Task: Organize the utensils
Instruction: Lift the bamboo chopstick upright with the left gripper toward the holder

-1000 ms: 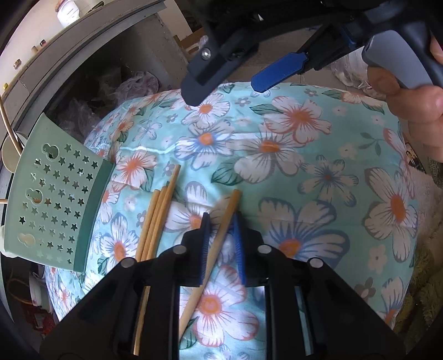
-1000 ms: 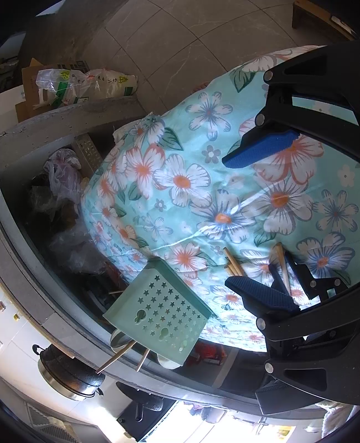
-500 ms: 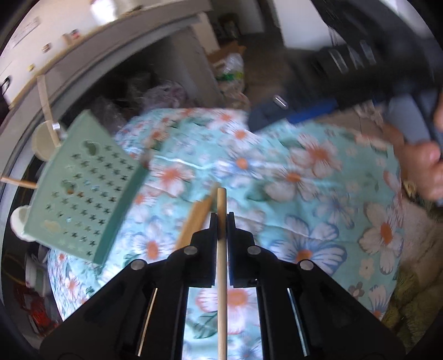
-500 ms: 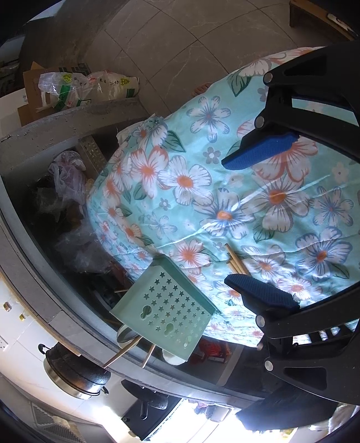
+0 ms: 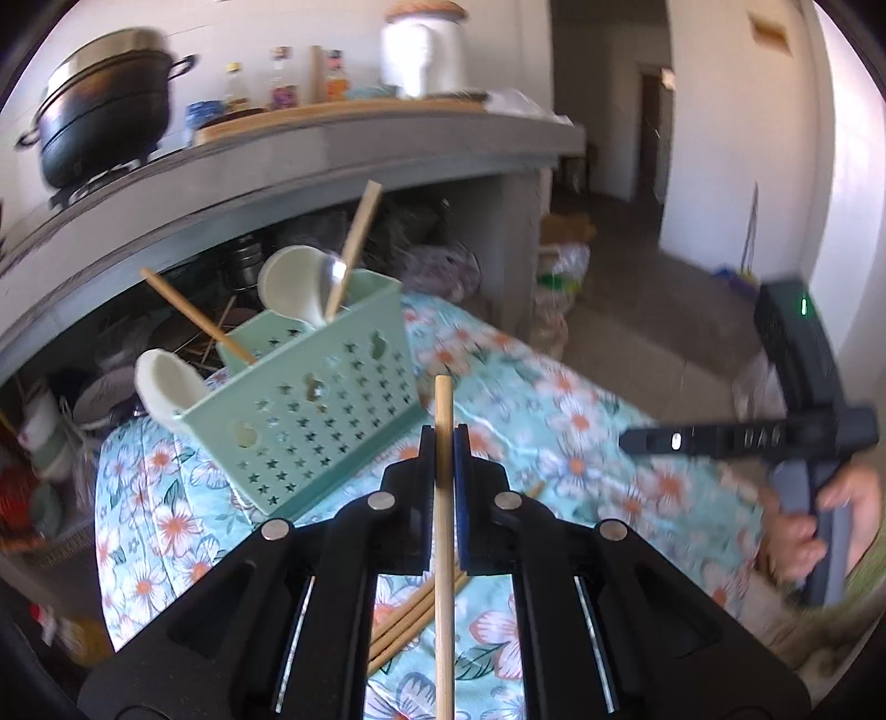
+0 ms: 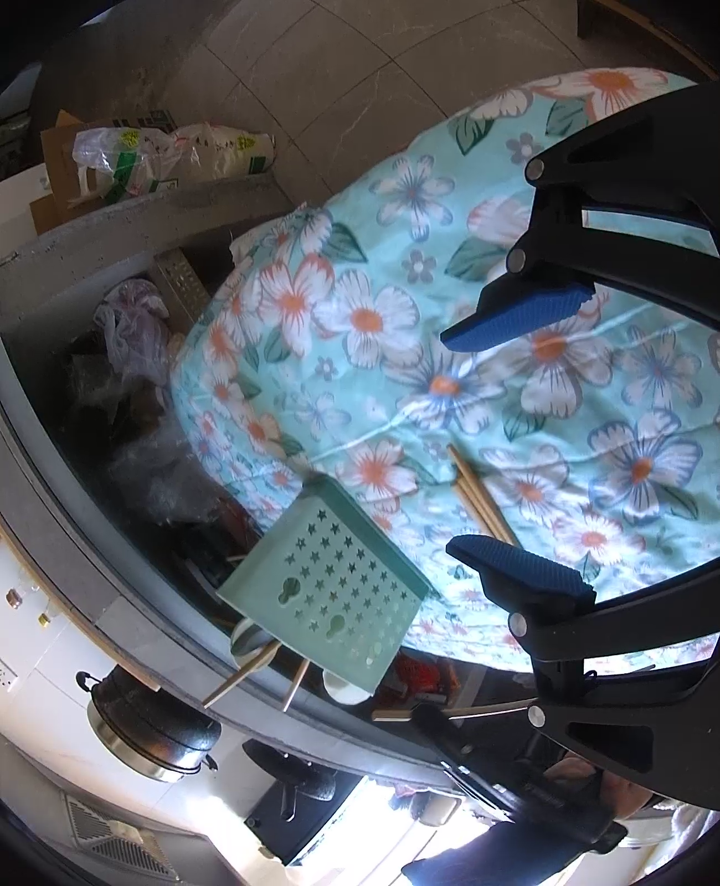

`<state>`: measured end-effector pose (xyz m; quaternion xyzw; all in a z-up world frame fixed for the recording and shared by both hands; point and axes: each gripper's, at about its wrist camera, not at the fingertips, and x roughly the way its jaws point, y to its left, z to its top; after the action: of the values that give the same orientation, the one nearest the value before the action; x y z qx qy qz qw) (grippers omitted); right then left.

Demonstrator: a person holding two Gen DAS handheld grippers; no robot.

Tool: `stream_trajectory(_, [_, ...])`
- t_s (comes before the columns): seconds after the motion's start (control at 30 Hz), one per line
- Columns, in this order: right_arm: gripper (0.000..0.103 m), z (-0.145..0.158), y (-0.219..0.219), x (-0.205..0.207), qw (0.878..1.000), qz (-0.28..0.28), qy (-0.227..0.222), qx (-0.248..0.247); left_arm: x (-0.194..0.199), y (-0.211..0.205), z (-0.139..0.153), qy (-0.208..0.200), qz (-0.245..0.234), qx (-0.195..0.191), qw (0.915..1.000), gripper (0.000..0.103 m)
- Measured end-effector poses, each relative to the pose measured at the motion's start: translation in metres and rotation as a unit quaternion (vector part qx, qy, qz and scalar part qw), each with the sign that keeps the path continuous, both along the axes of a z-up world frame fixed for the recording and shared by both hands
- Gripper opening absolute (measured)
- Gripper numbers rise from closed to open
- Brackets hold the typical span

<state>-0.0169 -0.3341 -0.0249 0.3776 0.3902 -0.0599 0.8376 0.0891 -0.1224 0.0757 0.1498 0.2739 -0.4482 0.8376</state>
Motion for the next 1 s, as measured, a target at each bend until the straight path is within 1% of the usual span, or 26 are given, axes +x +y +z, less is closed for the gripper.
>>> stream_trajectory(0.07, [0.064,0.000,0.003,0.003,1.000,0.006,-0.002,0.009,0.005,0.009,0.006,0.008,0.013,-0.021,0.9997,0.005])
stream_trajectory(0.17, [0.060,-0.004,0.007,0.008,0.999,0.018,-0.006,0.037,0.010,0.020,0.013,0.018,0.026,-0.052,0.9981,0.005])
stream_trajectory(0.23, [0.056,-0.006,0.010,0.012,0.998,0.024,-0.006,0.052,0.013,0.026,0.017,0.020,0.034,-0.067,0.9970,0.005])
stream_trajectory(0.33, [0.052,-0.013,0.015,0.020,0.995,0.036,-0.005,0.089,0.015,0.035,0.024,0.020,0.042,-0.088,0.9950,0.005])
stream_trajectory(0.47, [0.048,-0.025,0.019,0.027,0.992,0.042,0.007,0.116,0.018,0.046,0.031,0.018,0.056,-0.111,0.9921,0.005])
stream_trajectory(0.73, [0.040,-0.055,0.013,0.040,0.984,0.023,0.039,0.175,0.026,0.056,0.030,0.028,0.073,-0.127,0.9888,0.005])
stream_trajectory(0.87, [0.036,-0.071,0.007,0.049,0.977,0.001,0.056,0.204,0.029,0.060,0.027,0.034,0.076,-0.132,0.9878,0.005])
stream_trajectory(1.0, [0.028,-0.088,0.005,0.053,0.970,-0.027,0.068,0.234,0.030,0.064,0.024,0.038,0.080,-0.135,0.9869,0.005])
